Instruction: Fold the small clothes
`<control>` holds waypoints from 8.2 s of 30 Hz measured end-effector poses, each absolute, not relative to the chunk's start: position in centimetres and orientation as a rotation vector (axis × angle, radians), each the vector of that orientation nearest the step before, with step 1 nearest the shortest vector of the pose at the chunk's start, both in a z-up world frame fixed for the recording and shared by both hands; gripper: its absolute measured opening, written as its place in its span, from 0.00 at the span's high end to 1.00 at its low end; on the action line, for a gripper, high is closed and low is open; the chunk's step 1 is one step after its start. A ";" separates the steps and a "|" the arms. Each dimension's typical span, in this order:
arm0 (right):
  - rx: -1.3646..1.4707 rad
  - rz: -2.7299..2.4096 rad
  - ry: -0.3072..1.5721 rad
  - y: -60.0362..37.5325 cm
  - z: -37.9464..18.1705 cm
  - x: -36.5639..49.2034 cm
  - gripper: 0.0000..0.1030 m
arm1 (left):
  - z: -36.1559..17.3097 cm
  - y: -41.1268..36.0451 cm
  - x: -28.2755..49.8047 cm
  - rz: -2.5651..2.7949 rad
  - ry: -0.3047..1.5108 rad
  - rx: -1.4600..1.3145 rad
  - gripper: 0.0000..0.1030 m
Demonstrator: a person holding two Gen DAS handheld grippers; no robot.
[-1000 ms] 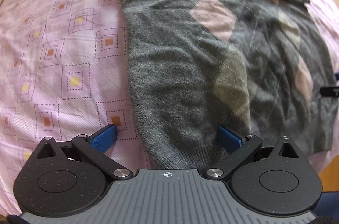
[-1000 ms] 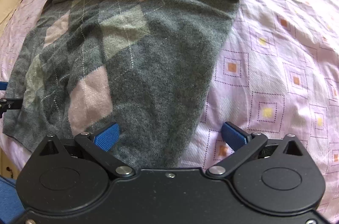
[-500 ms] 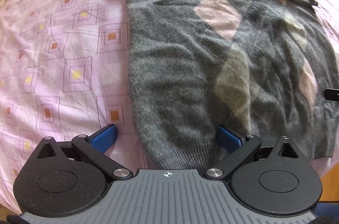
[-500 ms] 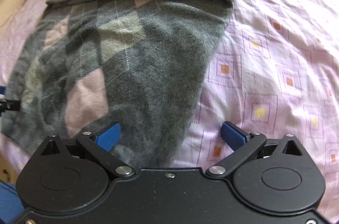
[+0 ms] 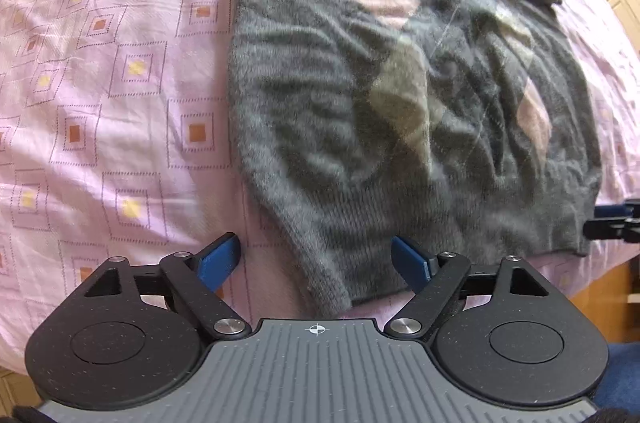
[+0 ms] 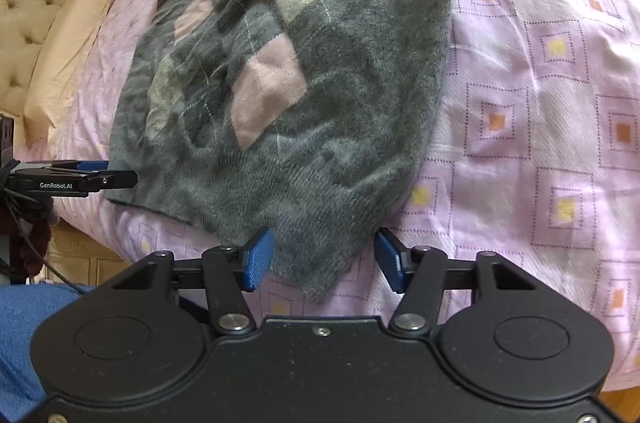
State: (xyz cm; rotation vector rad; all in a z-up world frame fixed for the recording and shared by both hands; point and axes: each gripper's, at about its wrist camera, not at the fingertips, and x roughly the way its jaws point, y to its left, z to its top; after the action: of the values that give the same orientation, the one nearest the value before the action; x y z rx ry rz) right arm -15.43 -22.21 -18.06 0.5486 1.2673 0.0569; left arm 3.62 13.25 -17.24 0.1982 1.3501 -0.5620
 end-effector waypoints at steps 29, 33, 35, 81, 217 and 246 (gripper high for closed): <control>0.736 0.071 0.889 -28.3 -7.6 -9.6 0.87 | -4.5 11.6 11.2 -0.595 0.979 -0.129 0.96; 0.747 0.025 0.786 -30.5 -6.5 -6.3 0.87 | -2.6 9.5 14.8 -0.594 0.879 -0.171 0.96; 0.753 0.002 0.754 -31.9 -6.3 -4.5 0.87 | -2.1 8.1 16.9 -0.603 0.844 -0.176 0.96; 0.212 -0.087 0.943 -26.8 -15.1 8.1 0.32 | -13.9 -3.3 21.2 -0.746 1.030 0.225 0.46; 0.941 -0.094 0.861 -42.1 -21.3 1.4 0.00 | -14.0 -12.4 26.5 -0.537 1.167 0.314 0.01; 1.076 -0.010 0.781 -44.0 -22.7 3.9 0.00 | -17.1 -14.4 28.9 -0.501 1.296 0.369 0.01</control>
State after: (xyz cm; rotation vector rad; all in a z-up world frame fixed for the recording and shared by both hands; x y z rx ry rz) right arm 3.95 -44.04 -22.70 1.0755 0.7809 -0.0095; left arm 28.85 -14.40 -17.10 0.3686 1.2956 -0.5014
